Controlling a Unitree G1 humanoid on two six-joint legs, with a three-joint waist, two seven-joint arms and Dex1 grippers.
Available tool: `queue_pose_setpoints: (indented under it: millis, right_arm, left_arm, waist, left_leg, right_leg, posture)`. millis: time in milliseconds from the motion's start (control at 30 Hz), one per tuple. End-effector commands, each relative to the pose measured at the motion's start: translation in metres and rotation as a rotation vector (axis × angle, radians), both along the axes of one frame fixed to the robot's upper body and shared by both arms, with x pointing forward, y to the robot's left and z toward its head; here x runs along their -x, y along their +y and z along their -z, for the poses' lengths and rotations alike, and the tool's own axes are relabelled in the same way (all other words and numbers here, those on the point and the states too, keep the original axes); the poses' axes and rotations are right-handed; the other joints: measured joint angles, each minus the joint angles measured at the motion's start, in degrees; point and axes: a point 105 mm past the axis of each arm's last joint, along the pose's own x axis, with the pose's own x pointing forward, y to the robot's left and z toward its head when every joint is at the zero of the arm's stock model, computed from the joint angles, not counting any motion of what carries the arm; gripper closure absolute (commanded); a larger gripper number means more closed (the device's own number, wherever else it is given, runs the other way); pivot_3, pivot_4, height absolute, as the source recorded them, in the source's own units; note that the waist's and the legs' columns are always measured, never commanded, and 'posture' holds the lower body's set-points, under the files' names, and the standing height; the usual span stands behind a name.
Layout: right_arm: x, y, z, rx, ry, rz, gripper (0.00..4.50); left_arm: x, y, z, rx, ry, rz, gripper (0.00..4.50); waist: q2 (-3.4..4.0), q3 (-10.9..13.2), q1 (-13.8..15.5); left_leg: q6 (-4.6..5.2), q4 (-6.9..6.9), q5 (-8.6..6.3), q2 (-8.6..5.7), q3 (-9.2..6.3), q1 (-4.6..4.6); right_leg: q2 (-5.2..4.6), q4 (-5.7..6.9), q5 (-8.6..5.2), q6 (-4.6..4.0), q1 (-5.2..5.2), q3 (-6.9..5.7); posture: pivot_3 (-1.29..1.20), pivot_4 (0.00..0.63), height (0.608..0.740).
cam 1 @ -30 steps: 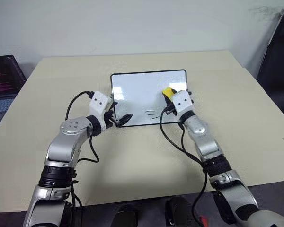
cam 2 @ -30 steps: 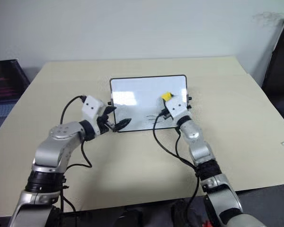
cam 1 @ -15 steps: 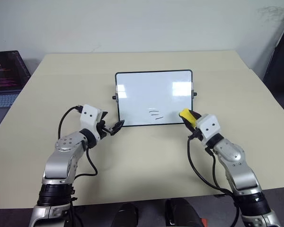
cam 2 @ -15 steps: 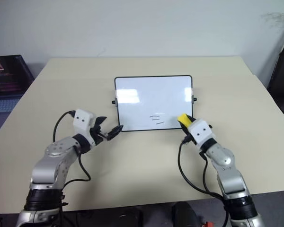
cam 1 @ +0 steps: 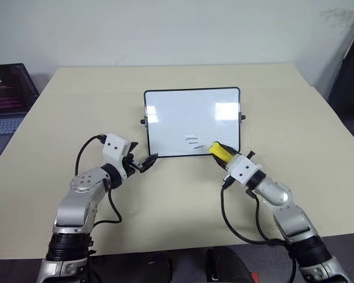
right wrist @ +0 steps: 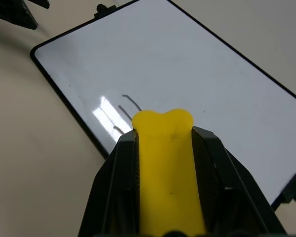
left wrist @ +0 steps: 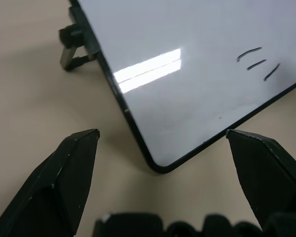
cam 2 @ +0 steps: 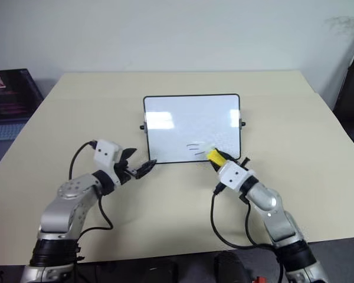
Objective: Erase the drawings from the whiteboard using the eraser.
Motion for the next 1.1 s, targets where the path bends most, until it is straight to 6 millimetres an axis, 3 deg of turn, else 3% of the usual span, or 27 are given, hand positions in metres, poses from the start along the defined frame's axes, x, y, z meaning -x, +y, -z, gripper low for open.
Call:
queue_pose_setpoints:
  millis: [33,200,333,533,700,1100]
  right_arm:
    - [-0.006,0.007,-0.014,-0.021,-0.060,-0.032,3.36]
    - [-0.030,0.022,-0.031,-0.054,-0.116,-0.018,3.36]
    - [-0.055,0.046,-0.045,0.003,-0.235,-0.015,3.36]
    - [-0.081,0.064,-0.047,-0.033,-0.232,0.015,3.36]
    - [-0.094,0.061,-0.022,-0.015,-0.137,0.059,3.36]
    - [-0.073,0.065,0.042,0.167,-0.060,-0.045,3.37]
  left_arm:
    - [0.006,-0.010,-0.018,-0.015,-0.072,0.082,0.00]
    - [0.006,-0.013,-0.023,-0.063,-0.095,0.153,0.00]
    - [0.004,-0.015,-0.023,-0.097,-0.101,0.189,0.00]
    - [0.000,-0.009,-0.020,-0.108,-0.108,0.187,0.00]
    - [0.001,-0.005,-0.015,-0.110,-0.107,0.183,0.00]
    - [-0.001,0.001,-0.015,-0.109,-0.117,0.170,0.00]
  waist:
    - [0.00,0.0,0.0]
    - [0.01,0.0,-0.2]
    - [0.01,0.0,-0.2]
    - [0.00,0.0,-0.5]
    - [-0.01,0.0,-0.6]
    - [-0.03,0.0,-1.5]
  left_leg:
    - [0.00,0.00,0.00,0.00,0.00,0.00]
    - [0.00,0.00,0.00,0.00,0.05,0.04]
    - [0.00,0.01,0.00,-0.02,0.13,0.06]
    - [-0.01,-0.03,0.00,0.00,0.22,0.09]
    - [-0.01,-0.05,0.00,0.01,0.27,-0.18]
    - [0.06,0.00,-0.01,-0.03,0.46,0.71]
  right_leg:
    - [0.00,0.01,0.00,0.00,0.00,0.01]
    - [0.00,0.03,0.01,-0.03,-0.01,0.01]
    - [0.06,0.05,0.03,-0.06,-0.02,0.00]
    - [0.06,0.06,0.05,-0.08,-0.05,0.04]
    - [0.00,0.07,0.06,-0.05,-0.30,0.08]
    - [0.14,0.24,0.09,-0.04,0.38,0.24]
  posture:
    - [0.00,0.150,0.740]
    - [0.00,0.150,0.740]
    - [0.00,0.150,0.740]
    - [0.00,0.150,0.740]
    - [0.00,0.150,0.740]
    - [0.00,0.150,0.740]
